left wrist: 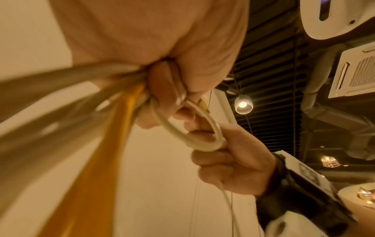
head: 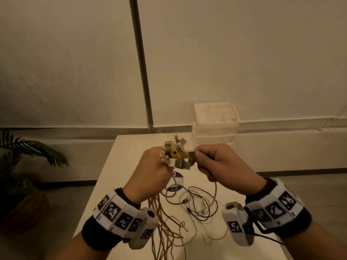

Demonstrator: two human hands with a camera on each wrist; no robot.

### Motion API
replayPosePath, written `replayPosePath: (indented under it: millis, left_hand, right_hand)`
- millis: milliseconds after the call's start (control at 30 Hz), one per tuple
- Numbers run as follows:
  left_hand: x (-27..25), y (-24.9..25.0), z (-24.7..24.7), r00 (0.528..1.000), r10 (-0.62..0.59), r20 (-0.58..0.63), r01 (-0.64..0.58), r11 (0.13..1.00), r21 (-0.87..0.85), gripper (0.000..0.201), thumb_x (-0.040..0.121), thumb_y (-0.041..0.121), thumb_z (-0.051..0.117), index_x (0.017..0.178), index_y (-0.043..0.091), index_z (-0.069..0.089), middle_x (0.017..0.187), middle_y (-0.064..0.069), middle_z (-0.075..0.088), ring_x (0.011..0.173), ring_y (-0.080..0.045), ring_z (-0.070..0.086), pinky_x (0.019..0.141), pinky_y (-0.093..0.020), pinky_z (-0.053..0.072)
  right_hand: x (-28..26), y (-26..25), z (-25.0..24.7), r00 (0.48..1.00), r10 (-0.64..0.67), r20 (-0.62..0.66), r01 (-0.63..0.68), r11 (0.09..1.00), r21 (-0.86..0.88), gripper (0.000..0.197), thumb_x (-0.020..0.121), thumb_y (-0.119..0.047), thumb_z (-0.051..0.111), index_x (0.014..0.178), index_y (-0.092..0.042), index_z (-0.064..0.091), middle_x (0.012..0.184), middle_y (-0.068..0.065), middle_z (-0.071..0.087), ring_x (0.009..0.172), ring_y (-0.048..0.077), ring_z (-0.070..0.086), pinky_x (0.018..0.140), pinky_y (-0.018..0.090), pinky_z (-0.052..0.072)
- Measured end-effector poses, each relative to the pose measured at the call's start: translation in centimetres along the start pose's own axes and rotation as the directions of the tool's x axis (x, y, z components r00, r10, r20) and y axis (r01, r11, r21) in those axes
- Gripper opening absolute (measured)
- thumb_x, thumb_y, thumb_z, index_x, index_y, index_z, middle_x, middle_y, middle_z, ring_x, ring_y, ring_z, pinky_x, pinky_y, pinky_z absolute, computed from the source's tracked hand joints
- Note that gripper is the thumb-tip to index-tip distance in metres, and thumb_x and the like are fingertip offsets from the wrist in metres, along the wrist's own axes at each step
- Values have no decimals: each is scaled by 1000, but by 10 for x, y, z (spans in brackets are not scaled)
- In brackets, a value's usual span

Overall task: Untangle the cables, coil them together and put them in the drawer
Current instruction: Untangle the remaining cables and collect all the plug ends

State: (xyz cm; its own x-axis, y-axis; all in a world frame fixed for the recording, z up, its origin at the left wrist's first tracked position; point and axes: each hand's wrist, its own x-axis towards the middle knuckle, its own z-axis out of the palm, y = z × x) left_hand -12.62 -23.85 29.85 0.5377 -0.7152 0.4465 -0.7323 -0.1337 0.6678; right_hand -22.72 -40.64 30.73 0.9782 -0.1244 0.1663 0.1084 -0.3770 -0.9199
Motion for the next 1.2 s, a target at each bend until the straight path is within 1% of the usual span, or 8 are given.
replayPosePath:
  millis: [233,333,433,533,633,867,1033,1200]
  left_hand:
    - [7,-34,-76,729,-429,-533,213,883,-419,24,91,22,62,66,22,63,47,11,46,42,-11,34,46,-29,28]
    - [1,-35,-78,799,-230,-556,257,966,-31,5,88,34,68,91,30,68,78,7,65,70,-13,60,64,-35,50]
    - [-1,-22,-59,873,-11,-488,144,961,236,15,91,26,66,106,22,63,90,19,64,82,9,61,69,-7,45]
    - [-7,1,-23,986,120,-118,-97,977,190,22,88,18,66,109,23,66,91,19,70,78,8,66,67,-13,52]
    - [-6,9,13,980,117,162,-128,990,59,29,85,4,62,99,29,66,85,17,70,75,4,64,66,-19,49]
    - [-2,-3,12,999,-24,-40,29,992,121,30,79,6,46,82,23,71,75,22,63,67,-5,61,60,-7,41]
    - [-5,-39,-33,856,-312,-413,382,919,98,27,90,-3,51,76,16,65,61,-10,58,51,-18,46,50,-27,33]
    - [-7,-6,-12,983,-115,-142,137,978,157,43,90,-5,51,112,29,68,83,32,61,65,20,55,61,1,41]
  right_hand:
    - [-36,46,-12,980,197,10,-198,979,51,34,98,-25,47,71,-14,62,50,-1,34,44,12,29,45,23,29]
    - [-40,58,-11,967,249,-52,-251,968,-29,35,99,-26,47,68,-16,61,49,-4,36,45,13,31,45,23,29]
    - [-33,52,-10,967,233,-108,-241,968,-73,37,99,-28,47,68,-14,61,49,-5,37,44,8,31,46,18,30]
    - [-26,36,-5,977,206,-47,-210,974,-86,37,99,-28,47,72,-9,63,50,-5,38,44,6,31,46,17,29]
    - [-20,22,0,980,193,54,-195,980,47,36,100,-21,43,76,-2,62,51,-2,38,43,10,28,44,25,24]
    - [-21,20,-5,975,193,109,-211,959,192,33,99,-26,44,80,-12,66,54,1,32,46,13,24,44,26,22]
    - [-49,44,-19,960,277,44,-280,945,170,32,98,-24,45,79,-11,66,51,-1,33,45,12,25,45,24,23]
    - [-45,48,-5,954,297,38,-299,948,112,34,100,-22,44,76,-12,65,50,-3,34,46,12,25,44,24,23]
